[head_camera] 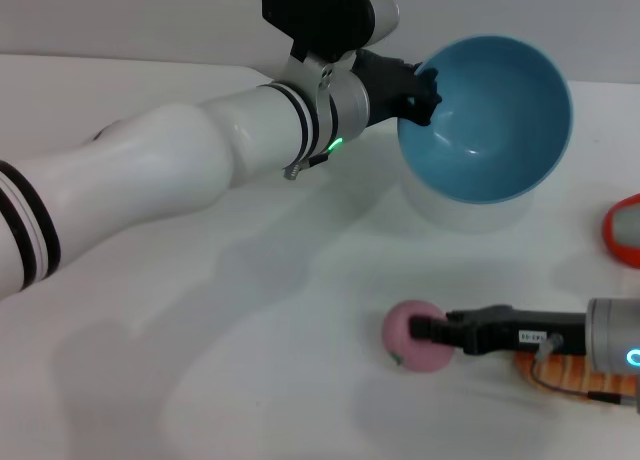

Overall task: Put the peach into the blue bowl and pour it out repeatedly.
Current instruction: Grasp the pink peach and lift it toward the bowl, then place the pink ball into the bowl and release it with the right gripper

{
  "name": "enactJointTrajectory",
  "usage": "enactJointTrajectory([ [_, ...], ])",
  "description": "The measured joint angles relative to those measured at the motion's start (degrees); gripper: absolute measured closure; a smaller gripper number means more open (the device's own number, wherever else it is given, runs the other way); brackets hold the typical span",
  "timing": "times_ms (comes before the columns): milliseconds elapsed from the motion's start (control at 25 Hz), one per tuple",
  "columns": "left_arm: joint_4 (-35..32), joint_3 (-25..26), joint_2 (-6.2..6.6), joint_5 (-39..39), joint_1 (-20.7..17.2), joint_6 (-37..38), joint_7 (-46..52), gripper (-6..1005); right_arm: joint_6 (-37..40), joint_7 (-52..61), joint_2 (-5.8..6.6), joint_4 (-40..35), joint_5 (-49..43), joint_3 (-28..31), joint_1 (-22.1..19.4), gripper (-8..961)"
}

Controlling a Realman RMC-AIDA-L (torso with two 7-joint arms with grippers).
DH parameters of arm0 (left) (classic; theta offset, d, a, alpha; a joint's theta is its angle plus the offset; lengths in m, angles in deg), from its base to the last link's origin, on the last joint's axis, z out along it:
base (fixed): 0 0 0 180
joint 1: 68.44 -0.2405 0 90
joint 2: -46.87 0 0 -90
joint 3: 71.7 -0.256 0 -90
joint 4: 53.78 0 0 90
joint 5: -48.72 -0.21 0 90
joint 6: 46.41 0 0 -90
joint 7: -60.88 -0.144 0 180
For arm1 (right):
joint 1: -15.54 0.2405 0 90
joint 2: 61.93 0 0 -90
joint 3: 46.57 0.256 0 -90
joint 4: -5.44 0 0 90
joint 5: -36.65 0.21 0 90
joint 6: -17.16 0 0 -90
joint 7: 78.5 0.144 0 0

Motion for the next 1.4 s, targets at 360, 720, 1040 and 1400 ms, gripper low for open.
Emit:
enactJointTrajectory([
  [360,2.0,0.2,0.55,-0.1,0.1,4.2,1.0,1000,18.5,2.8,0.54,-19.2,5.3,-0.1,-5.6,765],
  [720,11.0,6.6,0.75,-1.6,5.6,19.9,1.9,1000,25.6,11.6,0.52,-38.9,9.1,0.5,-10.9,844],
  [1040,8.4,6.8,0.43,-17.0,7.4,27.8,17.3,1000,22.2,11.9,0.64,-37.8,8.4,1.0,-10.8,901],
  [1400,4.4,4.3,0.09,-17.1,7.2,29.0,17.8,1001,14.7,10.6,0.66,-30.2,5.7,0.6,-8.5,902],
])
